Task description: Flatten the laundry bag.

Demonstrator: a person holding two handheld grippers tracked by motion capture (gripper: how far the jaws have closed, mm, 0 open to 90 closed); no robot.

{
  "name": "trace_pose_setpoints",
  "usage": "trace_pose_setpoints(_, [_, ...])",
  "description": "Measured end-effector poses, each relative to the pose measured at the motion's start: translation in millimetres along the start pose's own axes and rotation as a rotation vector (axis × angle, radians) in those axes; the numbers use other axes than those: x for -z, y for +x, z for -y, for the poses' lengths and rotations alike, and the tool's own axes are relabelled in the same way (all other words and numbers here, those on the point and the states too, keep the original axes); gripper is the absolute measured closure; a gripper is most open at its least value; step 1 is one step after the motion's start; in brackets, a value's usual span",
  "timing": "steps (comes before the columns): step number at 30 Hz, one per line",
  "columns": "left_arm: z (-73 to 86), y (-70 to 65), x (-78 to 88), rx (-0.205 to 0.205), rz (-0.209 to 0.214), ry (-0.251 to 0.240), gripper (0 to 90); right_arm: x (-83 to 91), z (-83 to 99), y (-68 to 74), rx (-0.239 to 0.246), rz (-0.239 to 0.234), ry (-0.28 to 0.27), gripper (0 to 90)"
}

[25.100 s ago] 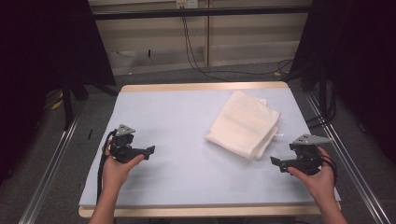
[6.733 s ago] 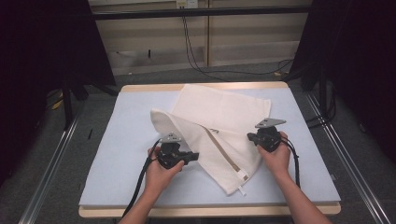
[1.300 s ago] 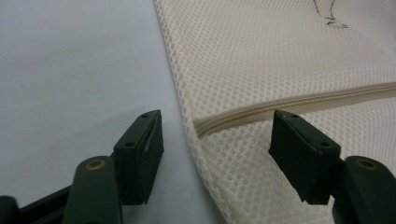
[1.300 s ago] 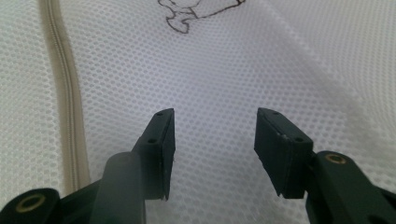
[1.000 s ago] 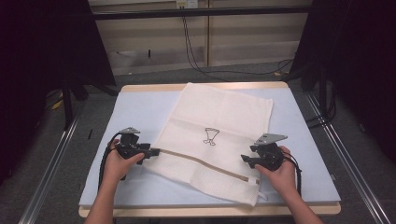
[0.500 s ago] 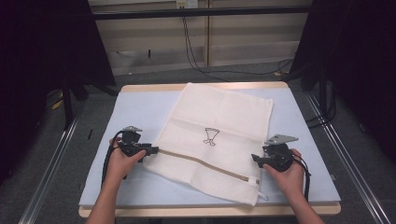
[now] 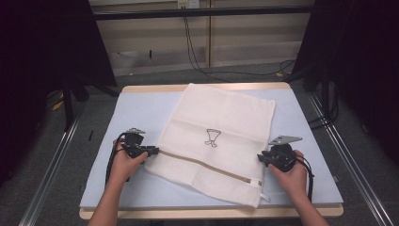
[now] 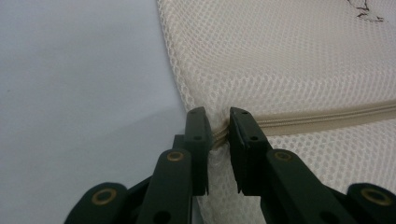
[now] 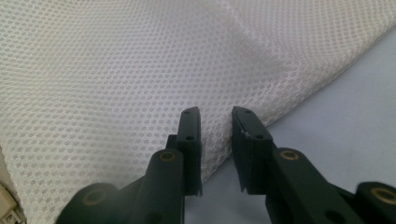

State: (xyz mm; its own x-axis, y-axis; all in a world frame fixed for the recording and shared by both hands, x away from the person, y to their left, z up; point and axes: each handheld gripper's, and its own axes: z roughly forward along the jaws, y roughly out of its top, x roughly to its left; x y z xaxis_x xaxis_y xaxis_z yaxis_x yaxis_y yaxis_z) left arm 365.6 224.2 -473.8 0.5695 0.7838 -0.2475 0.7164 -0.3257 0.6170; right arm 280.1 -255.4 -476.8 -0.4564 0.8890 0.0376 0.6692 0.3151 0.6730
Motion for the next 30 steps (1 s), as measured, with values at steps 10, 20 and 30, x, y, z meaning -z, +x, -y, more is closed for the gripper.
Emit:
trace_pose_setpoints(10, [0.2,-1.9,3.9,0.037,0.020,0.031,80.5,-1.6,-3.1,-5.6,-0.009,-0.029,-0.013,87.0])
trace_pose_setpoints(20, [6.5,-6.0,10.6,0.051,0.047,0.053,80.5,-7.9,-9.2,-9.9,0.013,-0.020,-0.024,87.7])
trace_pose_setpoints(30, [17.4,-13.7,16.1,0.056,0.073,0.059,80.6,-16.3,-17.8,-17.0,0.013,0.015,-0.032,87.7])
